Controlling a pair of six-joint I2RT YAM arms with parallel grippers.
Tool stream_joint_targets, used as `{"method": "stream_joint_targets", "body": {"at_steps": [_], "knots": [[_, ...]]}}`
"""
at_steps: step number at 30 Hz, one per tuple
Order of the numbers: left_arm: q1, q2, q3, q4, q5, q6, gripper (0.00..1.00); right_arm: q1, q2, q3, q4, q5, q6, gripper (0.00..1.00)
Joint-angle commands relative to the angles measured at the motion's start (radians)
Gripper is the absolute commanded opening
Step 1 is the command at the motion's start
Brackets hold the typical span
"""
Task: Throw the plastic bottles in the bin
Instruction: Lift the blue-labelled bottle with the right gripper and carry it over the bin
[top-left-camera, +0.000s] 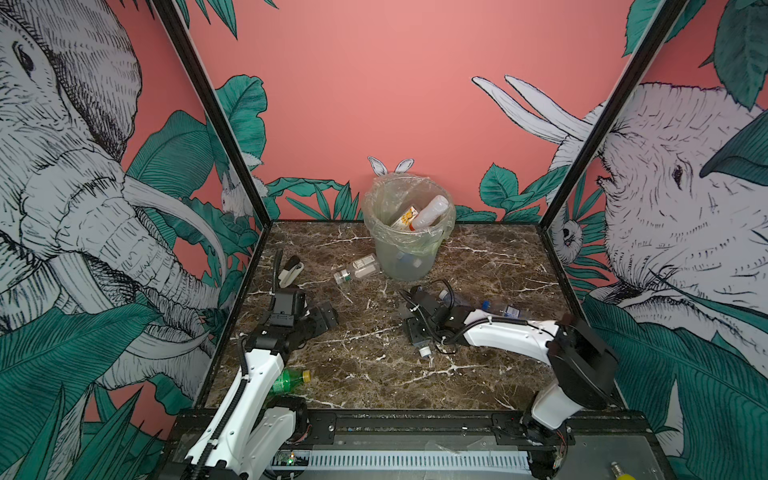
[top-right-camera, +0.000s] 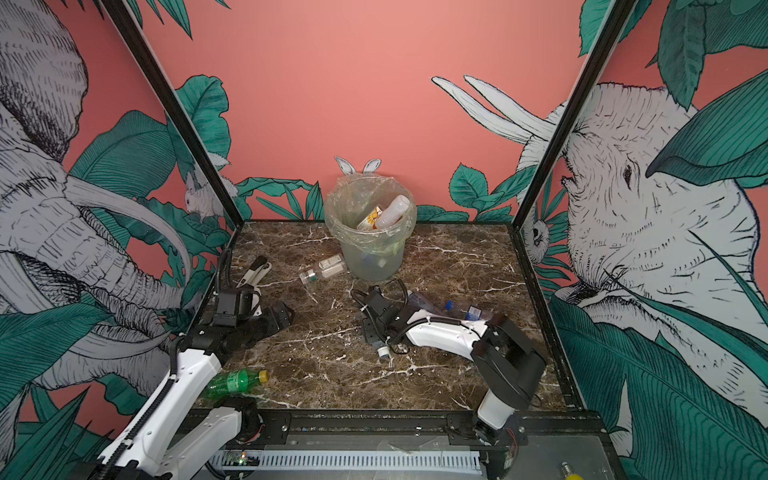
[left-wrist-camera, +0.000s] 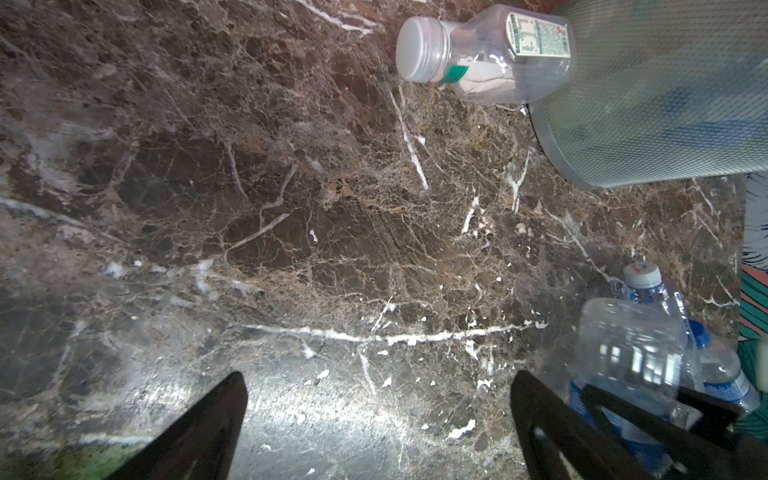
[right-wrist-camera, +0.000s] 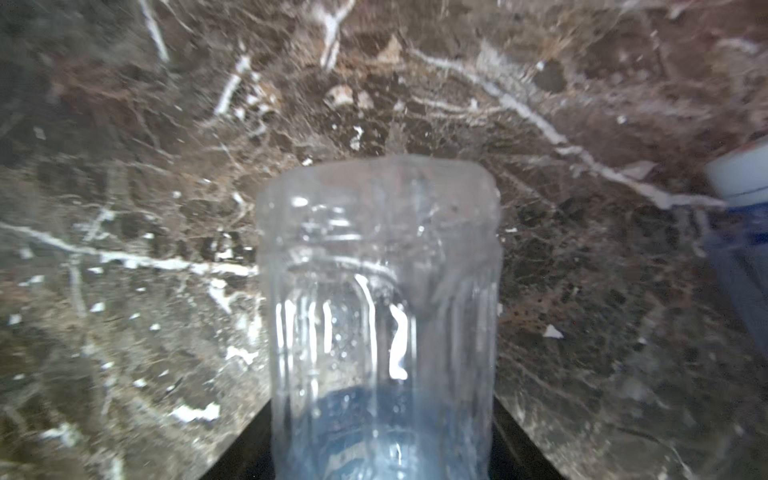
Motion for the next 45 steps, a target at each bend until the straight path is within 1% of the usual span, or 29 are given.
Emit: {"method": "stream_joint_targets", "body": {"at_steps": [1, 5, 10, 12, 14, 18, 22, 25, 28, 30, 33, 35, 37, 40, 42, 43, 44, 45], "knots": [[0.005, -0.020, -0.020, -0.008, -0.018, -0.002, 0.99, 0.011, -0.146, 0.005, -0.001, 0.054, 0.019, 0.63], [0.004, -0.023, -0.025, 0.000, -0.015, -0.001, 0.99, 0.011, -0.287, 0.002, 0.023, 0.069, 0.009, 0.63], [0.005, -0.017, -0.035, 0.017, -0.003, -0.005, 0.99, 0.011, -0.371, 0.026, 0.032, 0.053, -0.018, 0.64], [0.004, -0.015, -0.038, 0.022, 0.003, -0.006, 0.99, 0.012, -0.404, 0.010, 0.064, 0.056, -0.017, 0.64], [0.004, -0.016, -0.041, 0.033, 0.020, 0.001, 0.99, 0.012, -0.441, -0.029, 0.124, 0.055, -0.019, 0.64], [0.004, -0.020, -0.053, 0.046, 0.039, 0.001, 0.99, 0.012, -0.531, -0.191, 0.306, 0.053, -0.002, 0.65], [0.005, -0.020, -0.061, 0.050, 0.041, 0.003, 0.99, 0.011, -0.598, -0.288, 0.379, 0.072, 0.014, 0.64], [0.004, -0.022, -0.061, 0.049, 0.038, 0.003, 0.99, 0.013, -0.622, -0.291, 0.384, 0.095, -0.004, 0.64], [0.004, -0.045, -0.063, 0.032, 0.006, -0.018, 0.99, 0.012, -0.614, -0.232, 0.370, 0.109, -0.034, 0.65], [0.005, -0.073, -0.071, 0.036, -0.005, -0.030, 0.99, 0.013, -0.590, -0.162, 0.351, 0.119, -0.063, 0.66], [0.005, -0.104, -0.069, 0.035, -0.003, -0.045, 0.99, 0.008, -0.497, 0.033, 0.233, 0.210, -0.112, 0.67], [0.004, -0.105, -0.056, 0.028, 0.005, -0.051, 0.99, -0.004, -0.391, 0.218, 0.128, 0.263, -0.161, 0.68], [0.004, -0.097, -0.042, 0.018, 0.010, -0.052, 0.99, -0.034, -0.272, 0.426, 0.026, 0.314, -0.170, 0.67], [0.005, -0.087, -0.028, 0.014, 0.022, -0.060, 0.99, -0.129, -0.053, 0.745, -0.125, 0.302, -0.169, 0.66], [0.004, -0.085, -0.021, 0.013, 0.022, -0.065, 0.99, -0.198, 0.114, 0.963, -0.219, 0.260, -0.155, 0.67], [0.005, -0.084, -0.016, 0.009, 0.018, -0.068, 0.99, -0.230, 0.202, 1.087, -0.280, 0.239, -0.150, 0.70], [0.004, -0.082, -0.012, 0.007, 0.018, -0.070, 0.99, -0.253, 0.293, 1.217, -0.355, 0.235, -0.145, 0.74], [0.007, -0.082, -0.007, 0.007, 0.022, -0.074, 0.99, -0.265, 0.353, 1.321, -0.407, 0.225, -0.144, 0.80]]}}
